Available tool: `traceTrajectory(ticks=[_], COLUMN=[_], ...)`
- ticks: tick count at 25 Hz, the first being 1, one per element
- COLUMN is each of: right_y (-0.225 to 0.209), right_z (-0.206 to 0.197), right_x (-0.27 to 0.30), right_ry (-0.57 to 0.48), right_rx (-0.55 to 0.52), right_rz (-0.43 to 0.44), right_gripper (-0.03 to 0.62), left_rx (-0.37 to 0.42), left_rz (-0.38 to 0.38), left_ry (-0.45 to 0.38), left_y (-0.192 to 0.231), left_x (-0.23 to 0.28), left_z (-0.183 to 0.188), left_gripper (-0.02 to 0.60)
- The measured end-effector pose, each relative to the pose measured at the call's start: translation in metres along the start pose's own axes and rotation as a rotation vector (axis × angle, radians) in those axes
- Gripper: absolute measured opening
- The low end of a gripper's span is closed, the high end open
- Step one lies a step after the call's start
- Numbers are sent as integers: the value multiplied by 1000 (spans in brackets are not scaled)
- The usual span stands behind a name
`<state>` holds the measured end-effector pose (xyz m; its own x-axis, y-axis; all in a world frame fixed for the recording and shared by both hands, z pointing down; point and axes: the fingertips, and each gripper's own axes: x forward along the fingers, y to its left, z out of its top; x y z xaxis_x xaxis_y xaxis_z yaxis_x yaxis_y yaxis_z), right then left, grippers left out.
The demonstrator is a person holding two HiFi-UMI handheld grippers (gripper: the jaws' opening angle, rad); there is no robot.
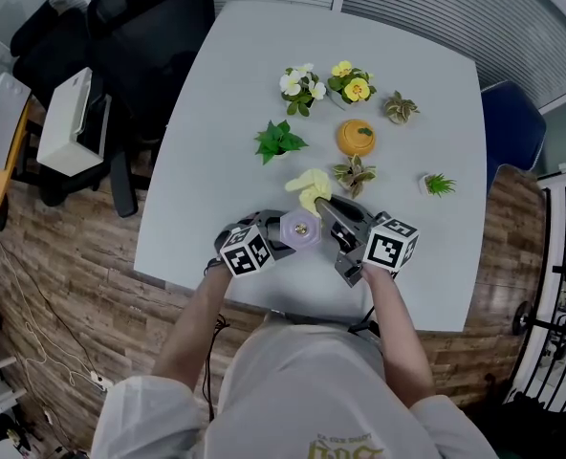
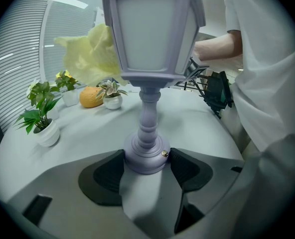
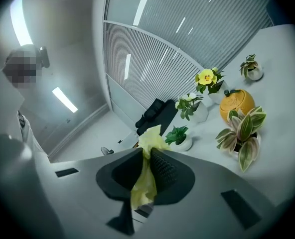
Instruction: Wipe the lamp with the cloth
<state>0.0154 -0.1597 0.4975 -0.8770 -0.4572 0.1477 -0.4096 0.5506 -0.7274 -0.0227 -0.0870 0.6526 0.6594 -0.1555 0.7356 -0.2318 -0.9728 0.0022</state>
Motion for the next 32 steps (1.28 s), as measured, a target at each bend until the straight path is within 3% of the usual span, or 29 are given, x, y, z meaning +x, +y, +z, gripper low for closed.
traceTrajectory(ticks=[5,16,32], right_y=[-6,-4,-18], right_z=[-19,-14,-32], right_x=[5,3,13], right_ry=[73,-3,82], right_rx=[-23,97,65], right_rz=[-19,67,11], right_gripper=[58,58,58], left_rx=[1,-5,-6], left_rz=[2,-4,-4], left_ry=[-2,4,6], left_y=[1,1,2], left_x=[0,1,1], left_z=[0,0,0], left_gripper=[298,298,298])
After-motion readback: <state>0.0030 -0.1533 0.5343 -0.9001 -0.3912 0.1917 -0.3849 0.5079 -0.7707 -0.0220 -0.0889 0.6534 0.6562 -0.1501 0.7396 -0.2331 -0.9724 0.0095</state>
